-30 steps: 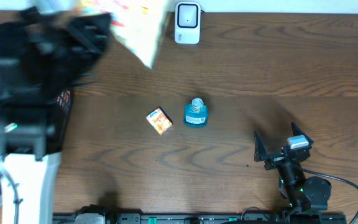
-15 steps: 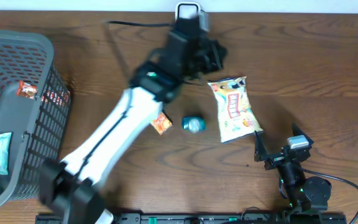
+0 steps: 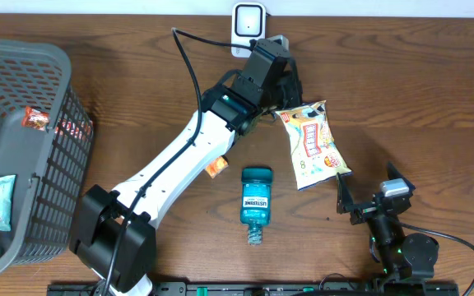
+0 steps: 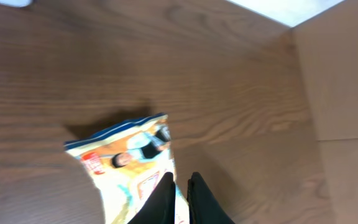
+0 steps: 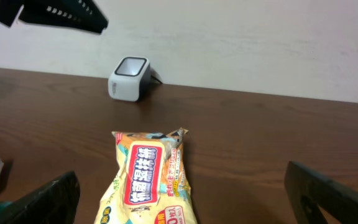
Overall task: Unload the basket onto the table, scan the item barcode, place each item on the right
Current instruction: 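Hold the snack bag under the scanner, then drop it right of the bottle, then reach into the basket and grasp the light green wipes pack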
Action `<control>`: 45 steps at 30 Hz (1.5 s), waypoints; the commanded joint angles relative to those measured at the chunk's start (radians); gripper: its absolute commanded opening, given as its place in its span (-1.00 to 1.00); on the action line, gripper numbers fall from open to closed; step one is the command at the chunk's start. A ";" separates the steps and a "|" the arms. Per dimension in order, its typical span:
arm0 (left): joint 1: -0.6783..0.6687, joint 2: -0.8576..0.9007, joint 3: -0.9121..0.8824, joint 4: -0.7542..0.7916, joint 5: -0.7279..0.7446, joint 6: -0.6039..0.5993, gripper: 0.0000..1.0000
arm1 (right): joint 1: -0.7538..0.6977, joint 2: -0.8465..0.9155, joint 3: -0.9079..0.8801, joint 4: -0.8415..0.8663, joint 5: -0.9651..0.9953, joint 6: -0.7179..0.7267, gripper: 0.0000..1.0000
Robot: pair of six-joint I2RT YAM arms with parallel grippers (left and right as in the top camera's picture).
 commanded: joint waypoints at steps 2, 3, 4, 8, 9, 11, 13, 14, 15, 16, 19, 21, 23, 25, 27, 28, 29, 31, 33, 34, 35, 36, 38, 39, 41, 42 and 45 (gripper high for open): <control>0.004 -0.013 0.012 -0.063 -0.045 0.093 -0.79 | 0.008 -0.005 -0.004 0.000 0.001 0.017 0.99; 0.004 -0.013 0.012 -0.080 -0.045 0.114 -0.77 | 0.008 -0.005 -0.004 0.000 0.001 0.017 0.98; 0.007 -0.014 0.012 -0.088 -0.045 0.129 -0.73 | 0.008 -0.005 -0.004 0.000 0.002 0.017 0.99; 0.047 -0.054 0.021 -0.107 -0.046 0.172 -0.57 | 0.008 -0.005 -0.004 0.000 0.001 0.017 0.98; 0.066 -0.074 0.032 -0.122 -0.047 0.193 -0.57 | 0.008 -0.005 -0.004 0.000 0.002 0.017 0.99; 0.111 -0.123 0.070 -0.183 -0.097 0.224 -0.57 | 0.008 -0.005 -0.004 0.000 0.002 0.017 0.99; 0.150 -0.170 0.103 -0.242 -0.169 0.248 -0.57 | 0.008 -0.005 -0.004 0.000 0.001 0.017 0.98; 0.180 -0.206 0.129 -0.286 -0.235 0.263 -0.57 | 0.008 -0.005 -0.004 0.000 0.002 0.017 0.99; 0.203 -0.233 0.148 -0.316 -0.286 0.276 -0.56 | 0.008 -0.005 -0.004 0.001 0.001 0.017 0.99; 0.227 -0.259 0.164 -0.341 -0.336 0.283 -0.57 | 0.008 -0.005 -0.004 0.000 0.001 0.017 0.99; 0.330 -0.355 0.185 -0.389 -0.517 0.283 -0.56 | 0.008 -0.005 -0.004 0.000 0.002 0.017 0.99; 0.401 -0.402 0.185 -0.411 -0.593 0.269 -0.46 | 0.008 -0.005 -0.004 0.000 0.002 0.017 0.99; 0.497 -0.443 0.185 -0.457 -0.650 0.223 -0.22 | 0.008 -0.005 -0.004 0.000 0.001 0.017 0.98; 0.599 -0.465 0.185 -0.524 -0.671 0.164 0.27 | 0.008 -0.005 -0.004 0.001 0.002 0.017 0.98; 0.724 -0.469 0.185 -0.631 -0.671 0.055 0.70 | 0.008 -0.005 -0.004 0.000 0.001 0.017 0.98; 0.776 -0.465 0.183 -0.681 -0.671 -0.011 0.71 | 0.008 -0.005 -0.004 0.000 0.001 0.017 0.99; 0.841 -0.461 0.174 -0.741 -0.670 -0.105 0.71 | 0.008 -0.005 -0.004 0.000 0.001 0.017 0.98; 0.939 -0.451 0.151 -0.828 -0.669 -0.251 0.75 | 0.008 -0.005 -0.004 0.000 0.001 0.017 0.99; 1.035 -0.435 0.119 -0.891 -0.669 -0.356 0.83 | 0.008 -0.005 -0.004 0.001 0.001 0.017 0.98; 1.081 -0.425 0.099 -0.909 -0.669 -0.385 0.86 | 0.008 -0.005 -0.004 0.000 0.002 0.017 0.99; 1.122 -0.414 0.079 -0.917 -0.669 -0.401 0.88 | 0.008 -0.005 -0.004 0.000 0.001 0.017 0.99; 1.160 -0.401 0.058 -0.919 -0.669 -0.403 0.89 | 0.008 -0.005 -0.004 0.000 0.002 0.017 0.98; 1.238 -0.365 0.003 -0.919 -0.665 -0.418 0.89 | 0.008 -0.005 -0.004 0.000 0.002 0.017 0.99; 1.261 -0.348 -0.014 -0.919 -0.661 -0.422 0.89 | 0.008 -0.005 -0.004 0.000 0.001 0.017 0.98; 1.298 -0.307 -0.049 -0.919 -0.661 -0.433 0.88 | 0.008 -0.005 -0.004 0.001 0.002 0.017 0.98; 1.310 -0.286 -0.061 -0.919 -0.661 -0.443 0.88 | 0.008 -0.005 -0.004 0.000 0.002 0.017 0.98; 1.337 -0.217 -0.091 -0.921 -0.661 -0.454 0.86 | 0.008 -0.005 -0.004 0.000 0.001 0.017 0.98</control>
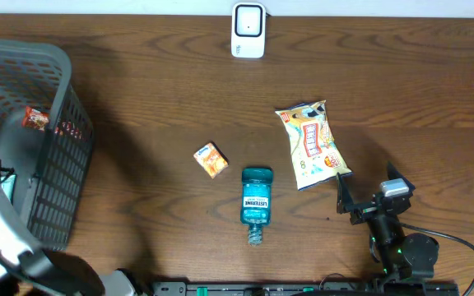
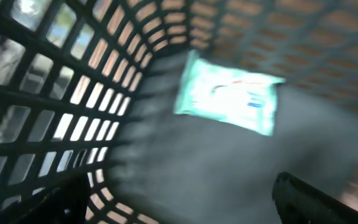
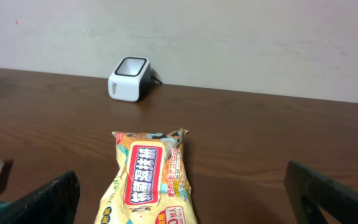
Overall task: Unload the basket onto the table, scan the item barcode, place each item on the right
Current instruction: 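Reach into the basket and grasp the light green wipes pack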
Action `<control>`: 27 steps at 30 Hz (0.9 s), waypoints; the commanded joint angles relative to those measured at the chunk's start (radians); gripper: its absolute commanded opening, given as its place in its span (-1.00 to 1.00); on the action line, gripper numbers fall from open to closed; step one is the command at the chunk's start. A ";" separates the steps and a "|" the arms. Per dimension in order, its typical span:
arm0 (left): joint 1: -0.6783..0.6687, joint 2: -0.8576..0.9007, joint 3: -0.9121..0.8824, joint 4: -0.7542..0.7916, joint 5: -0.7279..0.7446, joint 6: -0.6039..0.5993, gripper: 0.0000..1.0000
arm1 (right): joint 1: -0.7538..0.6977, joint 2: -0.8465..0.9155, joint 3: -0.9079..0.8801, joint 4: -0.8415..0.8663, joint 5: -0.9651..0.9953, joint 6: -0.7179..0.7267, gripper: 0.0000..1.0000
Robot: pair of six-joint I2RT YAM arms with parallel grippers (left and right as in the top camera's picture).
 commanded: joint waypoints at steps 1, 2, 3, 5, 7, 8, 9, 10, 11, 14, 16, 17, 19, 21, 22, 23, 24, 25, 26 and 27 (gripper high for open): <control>0.032 0.082 -0.039 -0.012 -0.011 -0.073 0.86 | 0.008 -0.005 -0.004 0.000 0.001 0.017 0.98; 0.043 0.107 -0.053 -0.010 -0.011 -0.088 0.86 | 0.008 -0.005 -0.004 0.000 0.001 0.017 0.99; 0.050 0.121 -0.064 -0.001 -0.012 -0.088 0.86 | 0.008 -0.005 -0.004 0.001 0.001 0.017 0.99; 0.059 0.145 -0.084 0.030 -0.011 -0.074 0.98 | 0.008 -0.005 -0.004 0.000 0.002 0.017 0.99; 0.062 0.159 -0.103 0.104 -0.010 0.045 0.95 | 0.008 -0.005 -0.004 0.000 0.001 0.017 0.98; 0.062 0.162 -0.116 0.161 -0.006 0.148 0.95 | 0.008 -0.005 -0.004 0.000 0.002 0.017 0.98; 0.062 0.163 -0.129 0.209 -0.002 0.233 0.95 | 0.008 -0.005 -0.004 0.000 0.002 0.017 0.99; 0.062 0.163 -0.143 0.256 0.002 0.325 0.95 | 0.008 -0.005 -0.004 0.000 0.001 0.017 0.98; 0.063 0.163 -0.153 0.292 0.004 0.411 0.95 | 0.008 -0.005 -0.004 0.000 0.001 0.017 0.99; 0.063 0.163 -0.164 0.354 0.005 0.589 0.95 | 0.008 -0.005 -0.004 0.001 0.001 0.017 0.98; 0.063 0.163 -0.165 0.388 0.006 0.726 0.95 | 0.008 -0.005 -0.004 0.000 0.002 0.017 0.99; 0.063 0.163 -0.166 0.407 0.006 0.802 0.95 | 0.008 -0.005 -0.004 0.001 0.001 0.017 0.99; 0.063 0.163 -0.168 0.459 0.008 0.925 0.96 | 0.008 -0.005 -0.004 0.000 0.001 0.017 0.99; 0.064 0.166 -0.174 0.509 0.008 1.024 0.96 | 0.008 -0.005 -0.004 0.000 0.001 0.017 0.99; 0.064 0.170 -0.174 0.516 0.008 1.103 0.96 | 0.008 -0.005 -0.004 0.001 0.002 0.017 0.99; 0.064 0.173 -0.174 0.514 0.008 1.163 0.95 | 0.008 -0.005 -0.004 0.000 0.001 0.017 0.99; 0.064 0.176 -0.175 0.507 0.008 1.210 0.96 | 0.008 -0.005 -0.004 0.000 0.001 0.017 0.99; 0.065 0.179 -0.177 0.507 0.008 1.235 0.96 | 0.008 -0.005 -0.004 0.000 0.001 0.017 0.99; 0.069 0.179 -0.182 0.512 0.010 1.236 0.96 | 0.008 -0.005 -0.004 0.000 0.002 0.017 0.99; 0.074 0.180 -0.191 0.518 0.021 1.233 0.95 | 0.008 -0.005 -0.004 0.000 0.002 0.017 0.98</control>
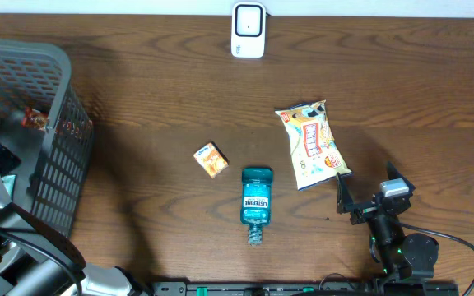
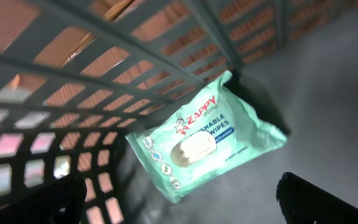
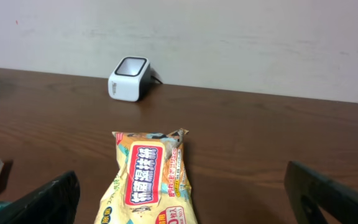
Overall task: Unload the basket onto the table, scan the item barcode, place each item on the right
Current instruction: 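Reach into the basket and grasp the light green wipes pack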
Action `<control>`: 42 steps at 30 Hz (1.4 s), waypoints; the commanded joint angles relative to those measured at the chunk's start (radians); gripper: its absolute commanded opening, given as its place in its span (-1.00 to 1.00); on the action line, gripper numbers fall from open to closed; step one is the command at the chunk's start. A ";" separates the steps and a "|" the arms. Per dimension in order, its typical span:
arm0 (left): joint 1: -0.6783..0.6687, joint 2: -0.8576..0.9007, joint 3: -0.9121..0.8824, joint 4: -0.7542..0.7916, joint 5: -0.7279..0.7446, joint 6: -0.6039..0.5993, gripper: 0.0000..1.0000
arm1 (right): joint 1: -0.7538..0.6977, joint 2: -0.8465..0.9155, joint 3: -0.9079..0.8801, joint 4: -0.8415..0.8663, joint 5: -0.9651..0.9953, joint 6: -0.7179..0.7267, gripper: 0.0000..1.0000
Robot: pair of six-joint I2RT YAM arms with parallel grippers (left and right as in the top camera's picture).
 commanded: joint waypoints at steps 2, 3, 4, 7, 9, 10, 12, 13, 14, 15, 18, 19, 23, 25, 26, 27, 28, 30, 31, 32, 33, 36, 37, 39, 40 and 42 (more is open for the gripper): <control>0.026 0.015 -0.042 0.015 0.063 0.182 0.96 | 0.008 -0.005 -0.004 0.000 0.002 0.017 0.98; 0.035 0.015 -0.053 0.021 0.082 0.182 0.96 | 0.008 -0.005 -0.004 0.000 0.002 0.017 0.98; 0.045 0.016 -0.064 0.029 0.090 0.182 0.96 | 0.008 -0.005 -0.004 0.000 0.002 0.017 0.99; 0.083 0.016 -0.090 0.052 0.091 0.182 0.96 | 0.008 -0.005 -0.004 0.000 0.002 0.017 0.98; 0.116 0.016 -0.108 0.074 0.097 0.182 0.96 | 0.008 -0.005 -0.004 0.000 0.002 0.017 0.99; 0.130 0.016 -0.116 0.081 0.114 0.181 0.96 | 0.008 -0.005 -0.004 0.000 0.001 0.017 0.99; 0.159 0.018 -0.126 0.089 0.198 0.182 0.96 | 0.008 -0.005 -0.004 0.000 0.001 0.017 0.98; 0.174 0.020 -0.131 0.096 0.258 0.182 0.96 | 0.008 -0.005 -0.004 0.000 0.001 0.017 0.98; 0.186 0.023 -0.135 0.103 0.310 0.183 0.96 | 0.008 -0.005 -0.004 0.000 0.002 0.017 0.98; 0.194 0.028 -0.137 0.109 0.340 0.183 0.96 | 0.008 -0.005 -0.004 0.000 0.002 0.017 0.99; 0.208 0.059 -0.138 0.126 0.372 0.210 0.96 | 0.008 -0.005 -0.004 0.000 0.001 0.017 0.98; 0.208 0.069 -0.138 0.128 0.372 0.226 0.96 | 0.008 -0.005 -0.004 0.000 0.001 0.017 0.99; 0.208 0.129 -0.138 0.136 0.372 0.246 0.96 | 0.008 -0.005 -0.004 0.000 0.002 0.017 0.98; 0.208 0.158 -0.138 0.142 0.372 0.246 0.96 | 0.008 -0.005 -0.004 0.001 0.001 0.017 0.98; 0.208 0.174 -0.138 0.144 0.372 0.246 0.96 | 0.008 -0.005 -0.004 0.000 0.002 0.017 0.99; 0.208 0.187 -0.138 0.146 0.372 0.246 0.96 | 0.008 -0.005 -0.004 0.000 0.002 0.017 0.98; 0.208 0.195 -0.138 0.147 0.372 0.246 0.96 | 0.008 -0.005 -0.004 0.000 0.001 0.017 0.99; 0.208 0.212 -0.138 0.146 0.372 0.246 0.95 | 0.008 -0.005 -0.004 0.001 0.002 0.017 0.99; 0.208 0.219 -0.138 0.146 0.372 0.246 0.96 | 0.008 -0.005 -0.004 0.000 0.001 0.017 0.98; 0.208 0.221 -0.138 0.146 0.372 0.246 0.98 | 0.008 -0.005 -0.004 0.000 0.002 0.017 0.99; 0.208 0.224 -0.138 0.146 0.374 0.245 0.90 | 0.008 -0.005 -0.004 0.000 0.002 0.017 0.98; 0.208 0.223 -0.138 0.146 0.399 0.244 0.32 | 0.008 -0.005 -0.004 0.000 0.002 0.017 0.98; 0.208 0.223 -0.138 0.146 0.400 0.237 0.14 | 0.008 -0.005 -0.004 0.000 0.002 0.017 0.98; 0.206 0.223 -0.138 0.146 0.402 0.237 -0.35 | 0.008 -0.005 -0.004 0.000 0.001 0.017 0.99; 0.205 0.223 -0.137 0.148 0.402 0.232 -0.48 | 0.008 -0.005 -0.004 0.000 0.002 0.017 0.99; 0.203 0.219 -0.137 0.150 0.419 0.230 -0.78 | 0.008 -0.005 -0.004 0.000 0.001 0.017 0.99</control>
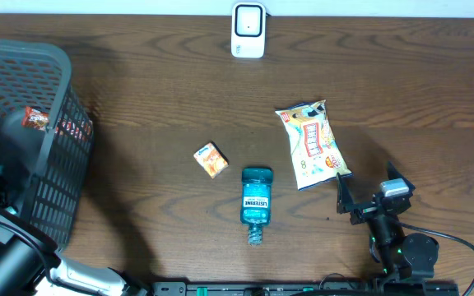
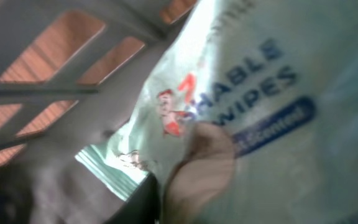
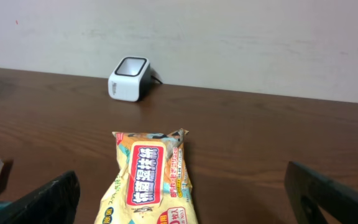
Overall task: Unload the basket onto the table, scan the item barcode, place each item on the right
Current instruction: 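Reach into the basket and grasp the light green wipes pack, then bring the wipes pack to the scanner and release it on the table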
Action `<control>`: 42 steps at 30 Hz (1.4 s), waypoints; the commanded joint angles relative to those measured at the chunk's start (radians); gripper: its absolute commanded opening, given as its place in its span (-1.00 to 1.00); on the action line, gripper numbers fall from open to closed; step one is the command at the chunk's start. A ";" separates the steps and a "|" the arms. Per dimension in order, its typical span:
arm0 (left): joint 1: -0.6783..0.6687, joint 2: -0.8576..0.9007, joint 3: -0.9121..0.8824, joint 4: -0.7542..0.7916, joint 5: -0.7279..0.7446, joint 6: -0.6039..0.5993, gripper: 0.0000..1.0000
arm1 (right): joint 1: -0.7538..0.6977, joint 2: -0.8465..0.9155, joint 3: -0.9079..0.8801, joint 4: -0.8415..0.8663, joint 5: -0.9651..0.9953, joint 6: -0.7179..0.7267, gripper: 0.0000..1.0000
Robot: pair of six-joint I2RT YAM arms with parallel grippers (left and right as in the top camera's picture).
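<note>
A mint-green wipes pack (image 2: 247, 106) fills the left wrist view, lying inside the grey basket (image 1: 23, 62). My left gripper (image 2: 163, 190) is down on the pack; one dark finger (image 2: 145, 202) shows against its flap and the other is hidden behind the pack. In the overhead view the left arm reaches into the basket and hides the pack. The white scanner (image 1: 248, 29) stands at the table's far edge. My right gripper (image 3: 182, 199) rests open at the near right, behind a yellow snack bag (image 3: 148, 180).
A blue mouthwash bottle (image 1: 256, 197) and a small orange box (image 1: 211, 159) lie mid-table, left of the snack bag (image 1: 313, 144). Red snack packets (image 1: 36, 117) sit in the basket. The basket's lattice wall (image 2: 55, 43) stands close beside the left gripper.
My left gripper was open a little above the wipes pack in the basket. Now it is right down on the pack, with a finger against it. The right arm has not moved.
My left gripper was shut at the far end of the snack bag, near the scanner. Then the bag lay alone on the table and the left gripper was open over the basket. It stood nearer the wipes pack afterwards, and now it is on the pack.
</note>
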 commanded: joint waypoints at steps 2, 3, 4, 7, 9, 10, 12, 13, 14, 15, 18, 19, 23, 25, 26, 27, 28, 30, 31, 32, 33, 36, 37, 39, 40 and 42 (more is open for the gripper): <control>-0.009 0.047 -0.016 -0.007 0.116 0.000 -0.85 | 0.008 -0.005 -0.004 0.000 0.001 0.017 0.98; -0.011 0.039 -0.013 -0.007 0.140 0.000 -0.85 | 0.008 -0.005 -0.004 0.000 0.002 0.017 0.98; -0.016 0.026 -0.007 -0.007 0.170 0.000 -0.84 | 0.008 -0.005 -0.004 0.000 0.001 0.017 0.99; -0.037 -0.024 0.015 -0.005 0.230 -0.028 -0.85 | 0.008 -0.005 -0.004 0.000 0.001 0.017 0.99; -0.059 -0.074 0.036 0.002 0.275 -0.051 -0.85 | 0.008 -0.005 -0.004 0.000 0.002 0.017 0.98; -0.072 -0.107 0.047 0.010 0.310 -0.060 -0.85 | 0.008 -0.005 -0.004 0.000 0.001 0.017 0.99; -0.099 -0.175 0.064 0.034 0.391 -0.072 -0.85 | 0.008 -0.005 -0.004 0.000 0.001 0.017 0.99; -0.116 -0.219 0.072 0.054 0.438 -0.089 -0.85 | 0.008 -0.005 -0.004 0.001 0.001 0.017 0.99; -0.130 -0.256 0.078 0.074 0.476 -0.106 -0.85 | 0.008 -0.005 -0.004 0.000 0.002 0.017 0.99; -0.149 -0.306 0.083 0.103 0.516 -0.133 -0.85 | 0.008 -0.005 -0.004 0.000 0.001 0.017 0.99; -0.210 -0.455 0.087 0.197 0.591 -0.249 -0.85 | 0.008 -0.005 -0.004 0.001 0.001 0.017 0.98; -0.237 -0.509 0.087 0.225 0.602 -0.291 -0.86 | 0.008 -0.005 -0.004 0.000 0.001 0.017 0.99; -0.410 -0.718 0.086 0.270 0.605 -0.407 -0.85 | 0.008 -0.005 -0.004 0.000 0.001 0.017 0.99; -0.512 -0.769 0.084 0.266 0.608 -0.429 -0.85 | 0.008 -0.005 -0.004 0.000 0.001 0.017 0.99; -0.571 -0.785 0.082 0.261 0.608 -0.431 -0.85 | 0.008 -0.005 -0.004 0.001 0.002 0.017 0.99; -0.648 -0.797 0.077 0.259 0.608 -0.431 -0.85 | 0.008 -0.005 -0.004 0.000 0.001 0.017 0.99; -0.727 -0.798 0.072 0.256 0.608 -0.431 -0.85 | 0.008 -0.005 -0.004 0.000 0.002 0.017 0.99; -0.875 -0.784 0.058 0.255 0.607 -0.430 -0.85 | 0.008 -0.005 -0.004 0.001 0.001 0.017 0.98; -0.956 -0.763 0.051 0.256 0.606 -0.424 -0.85 | 0.008 -0.005 -0.004 0.000 0.002 0.017 0.99; -1.020 -0.739 0.047 0.255 0.598 -0.423 -0.85 | 0.008 -0.005 -0.004 0.000 0.001 0.017 0.99; -1.090 -0.704 0.043 0.255 0.570 -0.423 -0.85 | 0.008 -0.005 -0.004 0.000 0.002 0.017 0.98; -1.258 -0.569 0.043 0.256 0.445 -0.423 -0.85 | 0.008 -0.005 -0.004 0.000 0.001 0.017 0.99; -1.307 -0.510 0.043 0.256 0.392 -0.423 -0.85 | 0.008 -0.005 -0.004 0.000 0.001 0.017 0.98; -1.372 -0.409 0.043 0.256 0.315 -0.410 -0.85 | 0.008 -0.005 -0.004 0.000 0.002 0.017 0.99; -1.400 -0.353 0.043 0.256 0.280 -0.407 -0.85 | 0.008 -0.005 -0.004 0.000 0.001 0.017 0.99; -1.435 -0.263 0.043 0.264 0.247 -0.408 -0.85 | 0.008 -0.005 -0.004 0.000 0.002 0.017 0.99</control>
